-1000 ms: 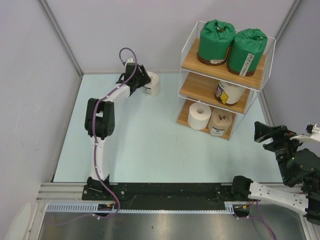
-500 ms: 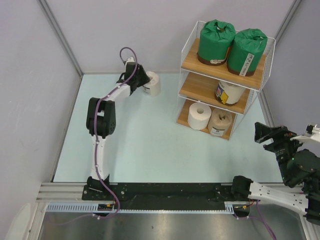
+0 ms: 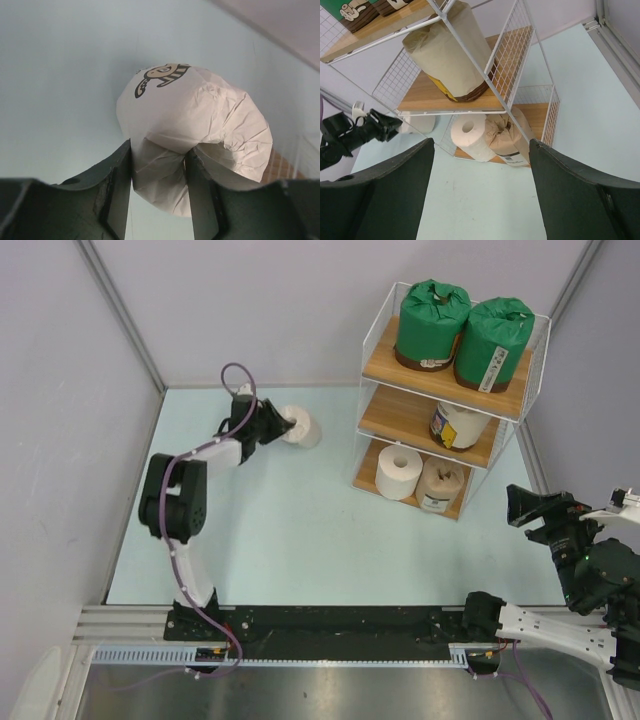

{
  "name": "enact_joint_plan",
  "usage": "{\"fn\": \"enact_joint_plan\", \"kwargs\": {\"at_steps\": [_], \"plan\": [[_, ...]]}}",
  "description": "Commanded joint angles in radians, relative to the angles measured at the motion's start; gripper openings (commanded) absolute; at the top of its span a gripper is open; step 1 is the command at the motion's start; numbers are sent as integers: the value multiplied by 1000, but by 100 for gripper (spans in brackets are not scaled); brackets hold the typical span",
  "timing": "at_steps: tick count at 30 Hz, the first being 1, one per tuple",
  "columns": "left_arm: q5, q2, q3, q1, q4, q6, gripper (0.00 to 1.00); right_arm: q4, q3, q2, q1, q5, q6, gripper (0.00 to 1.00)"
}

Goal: Place and organize the paper towels onto the shelf

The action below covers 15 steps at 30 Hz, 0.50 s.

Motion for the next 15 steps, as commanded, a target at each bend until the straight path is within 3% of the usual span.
{"fn": "enact_joint_plan", "kwargs": {"at_steps": [1,6,15], "plan": [[128,-251,-225,-61,136,-112,35,23,-1,-6,4,5,19,81],[82,-505,-377,-162,74,-62,37,46,-1,-4,4,2,-4,81],[-31,-862,-426,-334,-185,21,37,64,-1,2,4,-16,-14,81]]}}
